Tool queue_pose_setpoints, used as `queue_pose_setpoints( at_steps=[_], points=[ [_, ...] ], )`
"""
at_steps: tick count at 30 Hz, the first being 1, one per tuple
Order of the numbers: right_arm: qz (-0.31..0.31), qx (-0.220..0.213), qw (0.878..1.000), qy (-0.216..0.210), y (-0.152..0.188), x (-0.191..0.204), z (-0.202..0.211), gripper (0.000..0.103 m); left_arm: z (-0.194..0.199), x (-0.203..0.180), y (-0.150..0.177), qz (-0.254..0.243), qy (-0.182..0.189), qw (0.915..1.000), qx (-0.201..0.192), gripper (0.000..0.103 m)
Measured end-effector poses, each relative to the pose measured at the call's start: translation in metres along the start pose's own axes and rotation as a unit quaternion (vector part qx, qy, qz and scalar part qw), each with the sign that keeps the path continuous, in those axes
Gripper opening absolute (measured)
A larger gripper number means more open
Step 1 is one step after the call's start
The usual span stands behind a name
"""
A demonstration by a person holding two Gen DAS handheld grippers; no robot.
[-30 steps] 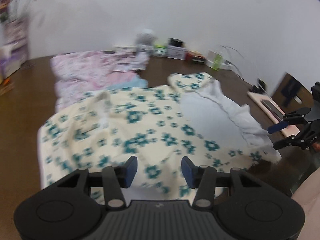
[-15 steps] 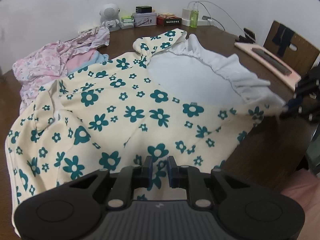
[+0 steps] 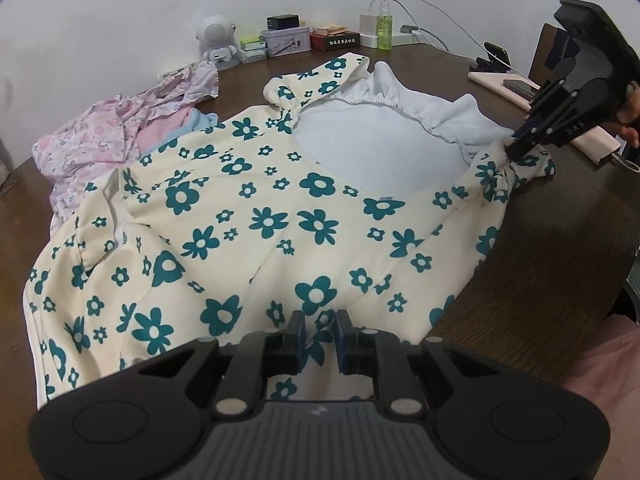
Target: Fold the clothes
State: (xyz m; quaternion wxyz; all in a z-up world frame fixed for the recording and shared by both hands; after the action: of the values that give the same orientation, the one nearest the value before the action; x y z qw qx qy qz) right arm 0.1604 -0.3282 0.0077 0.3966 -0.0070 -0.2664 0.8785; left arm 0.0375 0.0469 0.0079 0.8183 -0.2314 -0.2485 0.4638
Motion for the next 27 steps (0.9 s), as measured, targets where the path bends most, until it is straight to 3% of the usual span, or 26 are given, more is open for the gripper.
queue_pose_setpoints(
  at_steps=[4,8,11,14,19,22,24,26,27],
  points=[
    [-0.027,-0.046,0.998,0.014,0.004,-0.009,0.014,0.029,0.000,0.001,0.001,0.005,0.003,1.0000,-0.002,0.014],
    [-0.033,-0.113,0.993,-0.002,0.007,0.002,0.033,0.029,0.000,0.000,0.002,0.008,0.002,1.0000,-0.004,0.014],
    [0.008,-0.124,0.992,-0.021,0.004,0.030,0.028,0.030,0.000,0.000,0.002,0.008,0.001,1.0000,-0.005,0.014],
    [0.023,-0.116,0.993,0.013,-0.004,0.035,0.015,0.030,0.000,0.001,0.002,0.010,0.000,0.9999,-0.006,0.014],
    [-0.021,-0.096,0.993,0.064,-0.003,0.004,-0.003,0.030,0.000,0.001,0.003,0.014,0.001,0.9998,-0.011,0.014],
    [-0.060,-0.139,0.988,0.039,0.005,-0.005,0.012,0.031,0.000,0.002,0.004,0.018,0.002,0.9997,-0.013,0.015],
    [-0.063,-0.186,0.980,0.021,0.012,0.003,0.031,0.042,0.002,0.002,0.003,0.020,0.000,0.9996,-0.022,0.028],
    [-0.057,-0.227,0.972,0.006,0.016,0.014,0.047,0.071,0.011,0.002,0.004,0.025,-0.007,0.9987,-0.044,0.044],
    [-0.048,-0.249,0.967,-0.002,0.019,0.023,0.055,0.080,0.019,0.003,0.004,0.031,-0.012,0.9975,-0.063,0.047]
  ],
)
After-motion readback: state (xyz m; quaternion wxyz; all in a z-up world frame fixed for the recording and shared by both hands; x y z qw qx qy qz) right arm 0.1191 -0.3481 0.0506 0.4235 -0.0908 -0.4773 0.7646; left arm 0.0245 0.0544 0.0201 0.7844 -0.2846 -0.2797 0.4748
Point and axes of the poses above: each gripper's, at about its wrist camera, not at the fingertips, and z roughly against the way its jaws point, x to its left, y to its underside, the point moved 1 cm from there along -z, roughly the way its jaws point, and after that the axes turned 9 degrees about -y, right-handed, at the moved point
